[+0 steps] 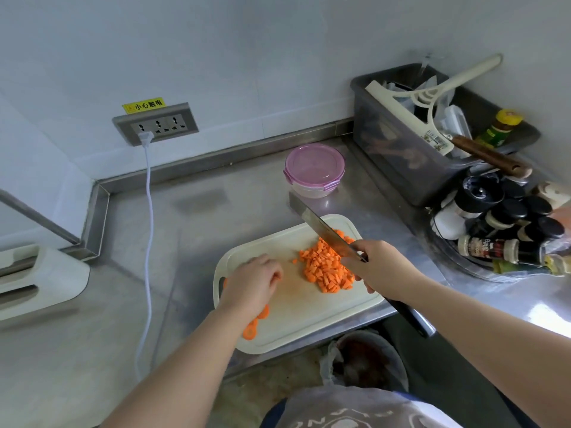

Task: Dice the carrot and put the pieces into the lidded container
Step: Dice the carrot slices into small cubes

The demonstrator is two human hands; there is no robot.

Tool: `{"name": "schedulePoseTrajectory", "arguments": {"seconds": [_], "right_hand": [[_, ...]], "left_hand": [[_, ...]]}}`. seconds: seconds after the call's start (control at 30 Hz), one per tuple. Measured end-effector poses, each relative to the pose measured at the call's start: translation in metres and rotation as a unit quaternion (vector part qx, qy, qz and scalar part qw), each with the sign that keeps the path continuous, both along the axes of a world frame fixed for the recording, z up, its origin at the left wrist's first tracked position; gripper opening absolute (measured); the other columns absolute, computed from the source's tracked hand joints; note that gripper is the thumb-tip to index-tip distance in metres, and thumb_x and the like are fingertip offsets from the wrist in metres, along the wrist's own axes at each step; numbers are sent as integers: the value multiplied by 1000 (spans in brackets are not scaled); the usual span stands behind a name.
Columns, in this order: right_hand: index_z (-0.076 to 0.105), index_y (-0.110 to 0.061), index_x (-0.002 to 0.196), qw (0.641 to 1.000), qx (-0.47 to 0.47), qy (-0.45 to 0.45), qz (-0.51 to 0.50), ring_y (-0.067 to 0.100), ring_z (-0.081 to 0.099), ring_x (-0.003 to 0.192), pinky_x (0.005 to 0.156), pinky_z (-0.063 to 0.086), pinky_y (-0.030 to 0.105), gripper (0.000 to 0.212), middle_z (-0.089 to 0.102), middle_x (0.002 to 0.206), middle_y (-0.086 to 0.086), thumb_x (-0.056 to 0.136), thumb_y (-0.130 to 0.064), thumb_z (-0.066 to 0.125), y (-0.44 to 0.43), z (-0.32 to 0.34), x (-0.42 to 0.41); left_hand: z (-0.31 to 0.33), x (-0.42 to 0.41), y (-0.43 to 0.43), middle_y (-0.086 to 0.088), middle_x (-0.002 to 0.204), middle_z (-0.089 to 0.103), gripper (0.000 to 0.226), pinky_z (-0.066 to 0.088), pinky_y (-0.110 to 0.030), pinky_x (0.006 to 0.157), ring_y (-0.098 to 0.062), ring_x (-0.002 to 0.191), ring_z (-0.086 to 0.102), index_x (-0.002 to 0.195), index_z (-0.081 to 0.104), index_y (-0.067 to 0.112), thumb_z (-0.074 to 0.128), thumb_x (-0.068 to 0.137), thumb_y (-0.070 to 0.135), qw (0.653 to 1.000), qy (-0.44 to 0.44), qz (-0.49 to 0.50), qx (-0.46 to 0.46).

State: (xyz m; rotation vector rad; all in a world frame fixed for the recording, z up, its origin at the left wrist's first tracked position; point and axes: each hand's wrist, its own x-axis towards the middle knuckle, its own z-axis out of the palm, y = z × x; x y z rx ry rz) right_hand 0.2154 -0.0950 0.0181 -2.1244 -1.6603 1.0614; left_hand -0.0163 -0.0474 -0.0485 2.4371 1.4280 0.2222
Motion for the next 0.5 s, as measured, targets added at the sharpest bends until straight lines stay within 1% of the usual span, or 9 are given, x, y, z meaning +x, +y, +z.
{"name": "schedulePoseTrajectory", "arguments": {"seconds": [0.1, 0.17, 0.23, 0.3, 0.33, 0.4, 0.43, 0.5], "right_hand": [[54, -25, 97, 1000, 1, 7, 10, 2, 50, 36, 40, 38, 16, 6, 63, 68, 0, 95, -30, 52, 1, -3, -6], [53, -27, 97, 1000, 0, 6, 21, 2, 51, 36, 42, 42, 18, 4, 62, 66, -2, 95, -30, 52, 1, -4, -10], [52, -27, 94, 1000, 0, 9, 25, 6, 53, 41, 41, 40, 15, 3, 61, 67, -3, 95, -29, 52, 1, -3, -13], [52, -26, 92, 1000, 0, 15, 25, 8, 53, 43, 37, 36, 12, 5, 61, 68, -2, 96, -29, 53, 1, -4, -17], [52, -26, 92, 1000, -1, 16, 26, 9, 53, 44, 36, 35, 11, 5, 61, 69, -2, 96, -29, 53, 2, -4, -18], [52, -26, 94, 999, -2, 9, 33, 9, 54, 45, 37, 34, 12, 5, 61, 70, -2, 96, -30, 52, 3, -4, -20], [52, -26, 94, 999, -3, 3, 38, 9, 55, 46, 38, 35, 13, 5, 62, 70, -3, 96, -31, 52, 3, -4, -21], [52, -27, 94, 999, -5, -5, 43, 10, 56, 47, 43, 37, 17, 5, 62, 71, -4, 96, -32, 52, 3, -5, -23]], "left_hand": [[-5, 9, -13, 8, 113, 57, 19, 43, -29, 88, -14, 104, 55, 107, 64, 23, 49, 95, 26, 994, 66, -75, -51], [-5, 4, -14, 10, 118, 57, 23, 42, -26, 91, -12, 108, 55, 113, 65, 23, 52, 95, 28, 990, 63, -81, -101], [0, -6, -15, 9, 120, 57, 25, 42, -25, 90, -12, 108, 56, 117, 65, 23, 55, 94, 26, 990, 37, -55, -127], [3, -20, -13, 10, 121, 56, 28, 43, -25, 87, -11, 107, 57, 119, 63, 24, 59, 91, 26, 992, 18, 13, -121], [4, -25, -13, 11, 121, 56, 30, 45, -26, 86, -10, 106, 57, 119, 61, 26, 61, 89, 30, 992, 31, 40, -117], [5, -30, -15, 12, 119, 55, 38, 44, -28, 86, -11, 107, 54, 120, 57, 30, 63, 84, 39, 987, 98, 55, -118], [5, -29, -18, 12, 119, 55, 39, 42, -28, 86, -12, 109, 52, 120, 55, 30, 62, 83, 41, 983, 131, 48, -116], [3, -25, -24, 11, 120, 55, 34, 39, -28, 87, -15, 112, 50, 120, 53, 30, 57, 87, 38, 981, 162, 36, -99]]}}
